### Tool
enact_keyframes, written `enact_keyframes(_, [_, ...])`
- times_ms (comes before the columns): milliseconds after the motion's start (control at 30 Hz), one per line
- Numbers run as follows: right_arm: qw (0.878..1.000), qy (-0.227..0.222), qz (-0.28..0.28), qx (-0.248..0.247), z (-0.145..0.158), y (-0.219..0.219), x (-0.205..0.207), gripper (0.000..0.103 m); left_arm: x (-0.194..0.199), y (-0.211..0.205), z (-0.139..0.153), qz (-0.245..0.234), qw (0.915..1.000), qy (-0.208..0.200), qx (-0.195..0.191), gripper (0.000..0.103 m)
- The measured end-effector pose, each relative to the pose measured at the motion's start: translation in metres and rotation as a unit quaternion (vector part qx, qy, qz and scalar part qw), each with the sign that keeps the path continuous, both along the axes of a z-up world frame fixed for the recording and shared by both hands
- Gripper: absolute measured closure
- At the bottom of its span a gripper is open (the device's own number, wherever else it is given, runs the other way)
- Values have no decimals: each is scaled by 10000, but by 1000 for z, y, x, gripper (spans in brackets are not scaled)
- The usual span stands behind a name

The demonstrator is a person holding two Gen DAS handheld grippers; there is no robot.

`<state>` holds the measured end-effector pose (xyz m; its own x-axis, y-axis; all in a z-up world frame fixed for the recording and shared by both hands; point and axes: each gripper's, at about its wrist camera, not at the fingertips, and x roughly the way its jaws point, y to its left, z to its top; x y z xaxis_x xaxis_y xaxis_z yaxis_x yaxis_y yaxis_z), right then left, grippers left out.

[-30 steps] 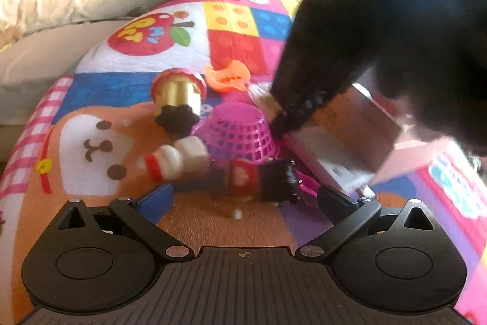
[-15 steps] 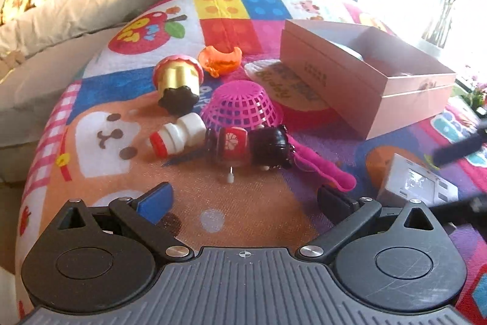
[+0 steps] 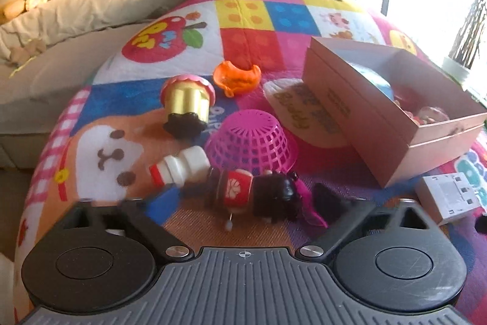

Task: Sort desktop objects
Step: 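Carry white power strip and set it on mat beside box, open right gripper, then regrasp white power strip with right while left carries red-black figurine toward box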

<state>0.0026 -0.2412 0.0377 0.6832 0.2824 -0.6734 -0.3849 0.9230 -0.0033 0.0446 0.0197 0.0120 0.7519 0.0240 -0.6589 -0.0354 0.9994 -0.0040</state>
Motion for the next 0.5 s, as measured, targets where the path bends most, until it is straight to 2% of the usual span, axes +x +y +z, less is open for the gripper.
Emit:
enact_keyframes(67, [9999, -14, 3, 107, -3, -3, -4, 22, 0, -2, 2, -32, 10000, -2, -17, 29])
enact_keyframes(133, [9998, -5, -10, 196, -9, -1, -3, 21, -4, -6, 5, -102, 9999, -36, 102, 32])
enact_keyframes(200, [9996, 47, -60, 277, -14, -2, -3, 21, -13, -11, 6, -282, 9994, -34, 193, 33])
enact_keyframes(400, [9991, 210, -178, 321, -29, -4, 5, 16, -64, -30, 8, -1129, 9933, 229, -11, 31])
enact_keyframes(467, [9986, 283, -214, 393, -30, -3, 7, 12, -80, -36, 7, -1325, 9908, 287, -33, 28])
enact_keyframes(500, [9982, 308, -245, 449, -30, -2, 8, 10, -86, -38, 7, -1418, 9894, 313, -47, 23])
